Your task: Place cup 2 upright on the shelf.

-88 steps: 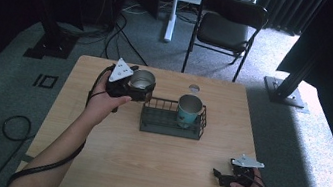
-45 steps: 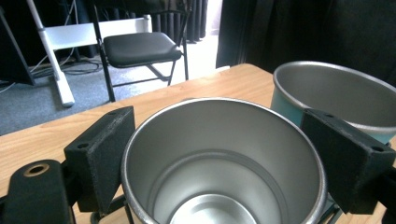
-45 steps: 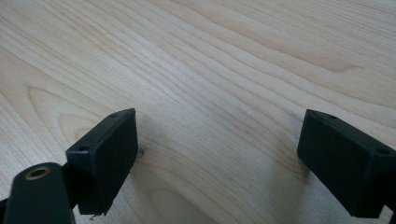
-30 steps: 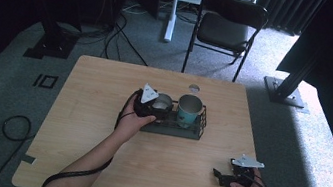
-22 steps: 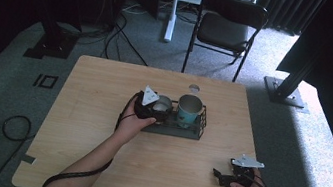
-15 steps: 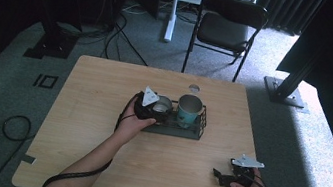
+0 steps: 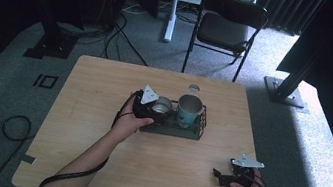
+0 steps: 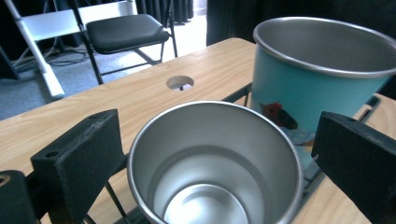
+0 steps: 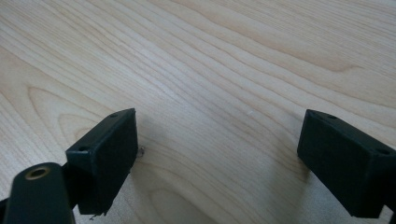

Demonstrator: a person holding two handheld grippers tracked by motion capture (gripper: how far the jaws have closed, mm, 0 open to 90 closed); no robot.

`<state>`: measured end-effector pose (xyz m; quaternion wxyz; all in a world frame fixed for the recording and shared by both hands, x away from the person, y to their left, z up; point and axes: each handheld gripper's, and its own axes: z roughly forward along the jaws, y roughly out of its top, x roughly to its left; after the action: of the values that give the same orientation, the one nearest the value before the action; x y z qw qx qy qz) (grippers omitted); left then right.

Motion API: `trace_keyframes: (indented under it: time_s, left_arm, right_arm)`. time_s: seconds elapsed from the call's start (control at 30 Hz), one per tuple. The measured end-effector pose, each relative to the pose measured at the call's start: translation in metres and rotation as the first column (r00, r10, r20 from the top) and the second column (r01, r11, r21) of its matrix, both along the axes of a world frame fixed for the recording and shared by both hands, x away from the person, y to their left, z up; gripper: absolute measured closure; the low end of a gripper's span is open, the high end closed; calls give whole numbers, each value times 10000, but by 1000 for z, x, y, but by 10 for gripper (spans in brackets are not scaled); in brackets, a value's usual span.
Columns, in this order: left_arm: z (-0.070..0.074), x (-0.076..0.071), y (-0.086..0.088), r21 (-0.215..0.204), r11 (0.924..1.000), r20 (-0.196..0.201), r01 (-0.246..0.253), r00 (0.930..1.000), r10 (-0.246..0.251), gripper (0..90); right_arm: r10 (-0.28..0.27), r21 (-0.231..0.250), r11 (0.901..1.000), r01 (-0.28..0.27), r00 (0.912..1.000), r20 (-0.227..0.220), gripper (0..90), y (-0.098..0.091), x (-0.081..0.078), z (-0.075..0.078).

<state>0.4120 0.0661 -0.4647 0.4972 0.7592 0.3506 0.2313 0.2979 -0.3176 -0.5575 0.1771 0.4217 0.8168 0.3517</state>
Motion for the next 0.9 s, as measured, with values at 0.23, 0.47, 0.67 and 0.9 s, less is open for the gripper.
trace_keyframes:
  time_s: [0.23,0.47,0.67,0.9]
  left_arm:
    - [10,-8,8,-237,9996,68,171,9998,-170,27]
    - [13,-13,22,-414,9991,109,-2,9999,6,27]
    - [10,-17,38,-440,9989,6,-177,9998,177,28]
    - [10,-19,55,-547,9973,40,-480,9988,483,28]
  right_arm:
    - [-1,0,10000,1,10000,2,119,0,0,0]
    - [-1,0,10000,1,10000,0,119,0,0,0]
    - [1,-2,10000,-1,10000,1,118,0,0,0]
    - [9,-8,10000,-9,10000,19,118,0,0,0]
